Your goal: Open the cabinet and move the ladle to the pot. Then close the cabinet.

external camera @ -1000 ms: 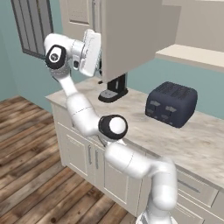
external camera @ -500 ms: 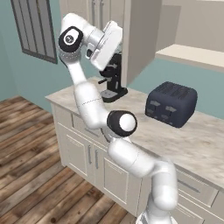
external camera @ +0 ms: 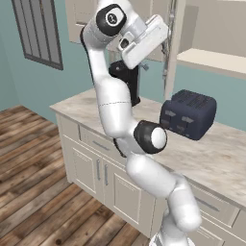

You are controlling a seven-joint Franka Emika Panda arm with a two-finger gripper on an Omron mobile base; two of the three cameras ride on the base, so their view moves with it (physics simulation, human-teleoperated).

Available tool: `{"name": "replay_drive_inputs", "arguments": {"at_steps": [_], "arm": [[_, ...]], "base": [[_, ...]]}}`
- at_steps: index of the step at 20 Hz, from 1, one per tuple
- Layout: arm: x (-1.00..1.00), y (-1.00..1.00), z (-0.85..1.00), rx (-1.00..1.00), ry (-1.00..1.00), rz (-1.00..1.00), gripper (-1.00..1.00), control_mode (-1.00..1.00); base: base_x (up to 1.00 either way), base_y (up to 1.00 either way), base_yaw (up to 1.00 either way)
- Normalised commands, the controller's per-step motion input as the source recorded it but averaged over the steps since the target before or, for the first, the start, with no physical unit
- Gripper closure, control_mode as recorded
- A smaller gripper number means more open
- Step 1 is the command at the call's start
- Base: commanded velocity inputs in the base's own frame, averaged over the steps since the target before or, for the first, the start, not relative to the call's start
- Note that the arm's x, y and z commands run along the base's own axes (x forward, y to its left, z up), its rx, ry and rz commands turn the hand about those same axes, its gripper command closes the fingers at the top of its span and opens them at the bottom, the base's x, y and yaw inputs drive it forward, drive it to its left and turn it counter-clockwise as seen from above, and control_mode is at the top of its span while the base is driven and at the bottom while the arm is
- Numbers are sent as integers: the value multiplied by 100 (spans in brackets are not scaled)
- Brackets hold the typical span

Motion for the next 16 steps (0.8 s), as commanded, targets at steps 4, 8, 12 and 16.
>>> {"name": "replay_drive_inputs", "arguments": {"at_steps": [4, 8, 12, 16], "arm": [[6, -44, -12, 8, -39, 3, -100, -100], [18, -61, -48, 10, -45, 18, -100, -100], [3, -79, -88, 17, -54, 27, -100, -100], [38, -55, -100, 8, -57, 36, -100, -100]], "base": [[0, 0, 0], [0, 0, 0], [0, 0, 0], [0, 0, 0]]}}
